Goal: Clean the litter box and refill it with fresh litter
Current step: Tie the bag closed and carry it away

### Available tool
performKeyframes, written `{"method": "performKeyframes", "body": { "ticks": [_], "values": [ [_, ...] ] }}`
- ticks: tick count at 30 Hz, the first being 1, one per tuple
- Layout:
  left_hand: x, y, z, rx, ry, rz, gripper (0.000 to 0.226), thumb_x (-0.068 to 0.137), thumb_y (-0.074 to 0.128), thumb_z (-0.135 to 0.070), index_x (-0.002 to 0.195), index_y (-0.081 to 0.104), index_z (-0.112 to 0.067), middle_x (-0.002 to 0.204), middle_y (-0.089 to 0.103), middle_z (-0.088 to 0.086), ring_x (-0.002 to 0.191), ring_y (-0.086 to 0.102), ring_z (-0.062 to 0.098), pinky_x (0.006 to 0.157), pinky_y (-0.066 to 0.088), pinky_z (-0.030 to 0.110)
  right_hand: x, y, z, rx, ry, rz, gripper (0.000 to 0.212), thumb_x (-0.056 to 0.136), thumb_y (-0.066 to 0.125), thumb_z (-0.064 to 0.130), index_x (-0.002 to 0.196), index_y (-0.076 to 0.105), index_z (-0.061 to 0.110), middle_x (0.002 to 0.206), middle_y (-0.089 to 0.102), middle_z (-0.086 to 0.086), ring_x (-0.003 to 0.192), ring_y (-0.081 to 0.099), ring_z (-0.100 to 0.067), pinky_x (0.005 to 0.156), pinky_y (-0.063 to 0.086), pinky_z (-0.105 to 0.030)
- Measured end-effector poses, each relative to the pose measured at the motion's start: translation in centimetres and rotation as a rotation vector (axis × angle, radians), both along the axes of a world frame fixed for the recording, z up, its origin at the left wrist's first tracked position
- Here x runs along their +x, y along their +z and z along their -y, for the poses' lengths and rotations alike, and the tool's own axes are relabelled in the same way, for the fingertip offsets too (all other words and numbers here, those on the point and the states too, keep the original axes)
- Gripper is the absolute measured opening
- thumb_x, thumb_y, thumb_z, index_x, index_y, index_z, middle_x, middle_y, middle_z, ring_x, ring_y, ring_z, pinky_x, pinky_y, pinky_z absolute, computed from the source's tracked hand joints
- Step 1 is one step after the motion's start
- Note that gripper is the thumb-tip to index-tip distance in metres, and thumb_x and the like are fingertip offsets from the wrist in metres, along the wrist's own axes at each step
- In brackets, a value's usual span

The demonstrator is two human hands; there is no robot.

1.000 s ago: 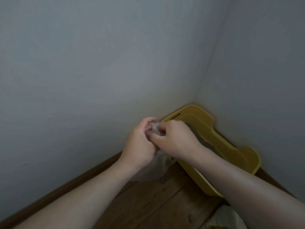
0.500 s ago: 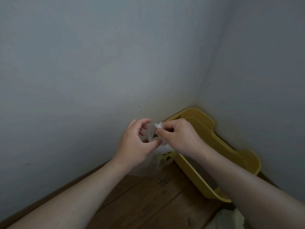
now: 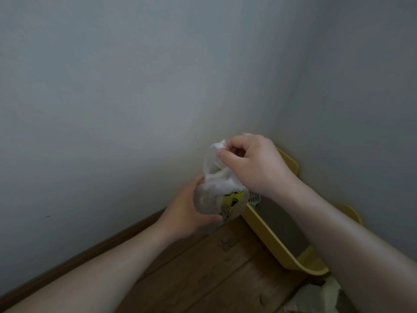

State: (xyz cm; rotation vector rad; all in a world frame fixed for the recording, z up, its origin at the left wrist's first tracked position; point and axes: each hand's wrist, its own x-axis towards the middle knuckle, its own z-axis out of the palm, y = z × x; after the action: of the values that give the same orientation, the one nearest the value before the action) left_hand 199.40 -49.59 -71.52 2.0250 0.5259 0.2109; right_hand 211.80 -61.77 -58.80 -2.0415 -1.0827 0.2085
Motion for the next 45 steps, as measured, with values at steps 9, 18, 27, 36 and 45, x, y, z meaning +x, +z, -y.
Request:
{"method": "performKeyframes", "body": {
  "ticks": [9,18,27,36,45],
  "values": [
    [0.4,0.7,-0.5,-0.047,0.017,0.041,0.081,0.061,0.09,-0.045,0.125,0.041,-0.051,0.124,0.05,-0.03,0.115,0.047,-0.017,0.093,0.045,0.013,0.8,2.3,-0.9,0.098,-0.028,-0.099,0.04,0.094,0.063,0.028,0.068,0.056,-0.002,0.053,0.042,0.0,0.048,0.038,-0.008,0.046,0.03,-0.023],
    [-1.1,15.2,-0.4,-0.119,0.121,0.048,0.072,0.067,0.09,-0.025,0.11,0.041,-0.055,0.115,0.051,-0.031,0.103,0.049,-0.022,0.079,0.04,0.003,-0.7,16.2,-1.3,0.041,0.045,-0.229,0.038,0.094,0.066,0.024,0.068,0.057,-0.002,0.053,0.041,0.0,0.047,0.035,-0.007,0.045,0.03,-0.019],
    [-8.2,40.0,4.1,-0.13,0.291,0.022,0.068,0.066,0.089,-0.027,0.118,0.051,-0.046,0.114,0.063,-0.02,0.104,0.058,-0.005,0.08,0.045,0.011,-6.5,41.9,0.6,0.089,0.106,-0.391,0.011,0.085,0.076,0.019,0.076,0.069,0.017,0.07,0.07,-0.006,0.068,0.066,-0.031,0.065,0.057,-0.048],
    [-20.8,57.1,9.8,-0.06,0.817,0.132,0.053,0.073,0.082,-0.033,0.118,0.054,-0.039,0.113,0.06,-0.014,0.111,0.057,0.009,0.095,0.046,0.031,-17.4,61.3,-1.7,-0.014,0.636,-0.446,0.01,0.087,0.073,0.019,0.078,0.07,0.019,0.072,0.072,-0.006,0.07,0.067,-0.034,0.066,0.057,-0.05],
    [-39.7,60.6,9.6,0.015,1.399,0.119,0.055,0.076,0.079,-0.04,0.122,0.052,-0.034,0.112,0.058,-0.014,0.107,0.058,0.005,0.088,0.05,0.024,-38.8,65.7,-10.4,-0.15,1.218,-0.478,0.014,0.087,0.073,0.013,0.073,0.07,0.017,0.061,0.069,0.001,0.057,0.063,-0.012,0.066,0.056,-0.043]
  ]
}}
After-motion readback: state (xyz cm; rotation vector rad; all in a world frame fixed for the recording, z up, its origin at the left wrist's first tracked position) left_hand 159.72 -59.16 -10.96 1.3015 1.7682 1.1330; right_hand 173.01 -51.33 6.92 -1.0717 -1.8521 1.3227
